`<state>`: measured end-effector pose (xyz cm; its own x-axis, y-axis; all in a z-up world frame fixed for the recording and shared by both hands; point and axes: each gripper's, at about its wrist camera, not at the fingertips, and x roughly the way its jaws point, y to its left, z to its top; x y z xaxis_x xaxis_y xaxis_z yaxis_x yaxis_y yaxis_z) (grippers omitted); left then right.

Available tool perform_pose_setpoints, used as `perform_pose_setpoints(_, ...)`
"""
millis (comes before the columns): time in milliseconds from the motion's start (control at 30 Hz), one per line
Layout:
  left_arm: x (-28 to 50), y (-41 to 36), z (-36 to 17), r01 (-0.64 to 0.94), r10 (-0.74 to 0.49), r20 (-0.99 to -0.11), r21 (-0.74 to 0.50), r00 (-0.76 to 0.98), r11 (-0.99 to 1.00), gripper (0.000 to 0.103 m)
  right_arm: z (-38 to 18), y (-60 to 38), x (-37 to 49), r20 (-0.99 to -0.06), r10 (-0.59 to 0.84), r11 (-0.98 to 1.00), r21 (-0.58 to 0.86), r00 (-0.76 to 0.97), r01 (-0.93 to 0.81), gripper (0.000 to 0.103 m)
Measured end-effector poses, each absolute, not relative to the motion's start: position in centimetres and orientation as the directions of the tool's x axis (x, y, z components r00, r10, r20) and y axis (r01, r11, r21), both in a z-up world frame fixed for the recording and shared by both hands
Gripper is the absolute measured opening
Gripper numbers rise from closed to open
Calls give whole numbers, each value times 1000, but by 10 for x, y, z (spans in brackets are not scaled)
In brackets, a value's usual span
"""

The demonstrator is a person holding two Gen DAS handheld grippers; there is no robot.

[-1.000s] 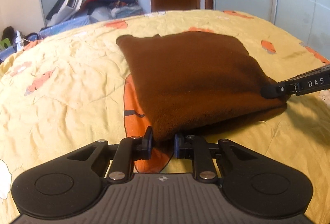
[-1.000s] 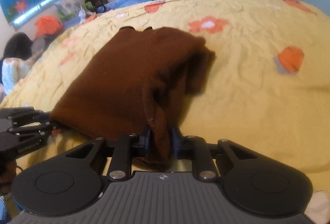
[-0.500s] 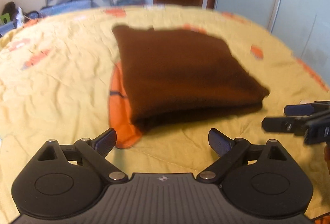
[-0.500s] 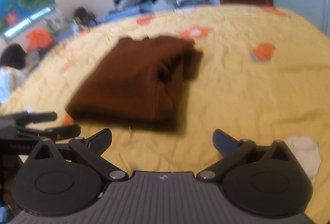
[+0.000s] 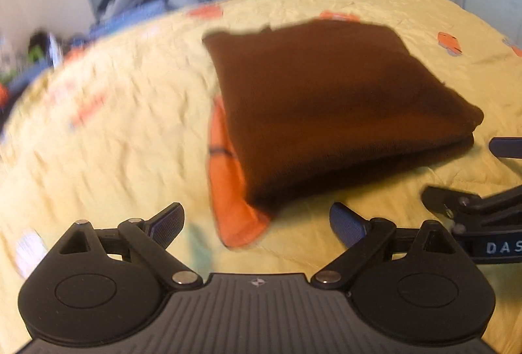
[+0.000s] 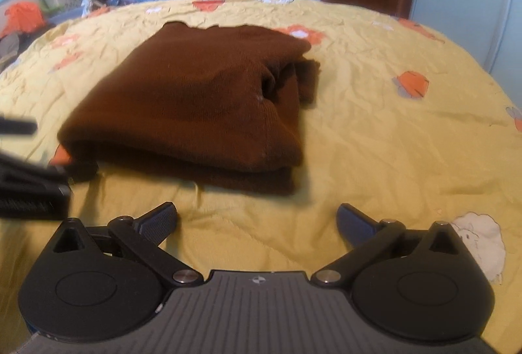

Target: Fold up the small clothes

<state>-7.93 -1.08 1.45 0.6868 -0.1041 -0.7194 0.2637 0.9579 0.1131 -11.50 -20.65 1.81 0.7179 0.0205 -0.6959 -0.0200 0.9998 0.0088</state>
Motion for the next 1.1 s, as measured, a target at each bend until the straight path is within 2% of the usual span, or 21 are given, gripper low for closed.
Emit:
perform_pose_setpoints(133, -82, 5, 4, 159, -118, -696, -7, 708, 987, 103, 15, -204, -114, -667, -10, 1000, 14, 745, 26, 103)
perform_pose_setpoints(233, -89, 6, -1, 155, -115, -655, 4, 746, 988, 103, 12, -201, -117, -640, -25, 999, 10, 768, 41, 103)
perform_pose_setpoints(1100, -89, 5, -1, 149, -112, -654, 2, 748, 989, 103, 11, -201, -123, -627, -33, 999, 12, 778, 53, 103)
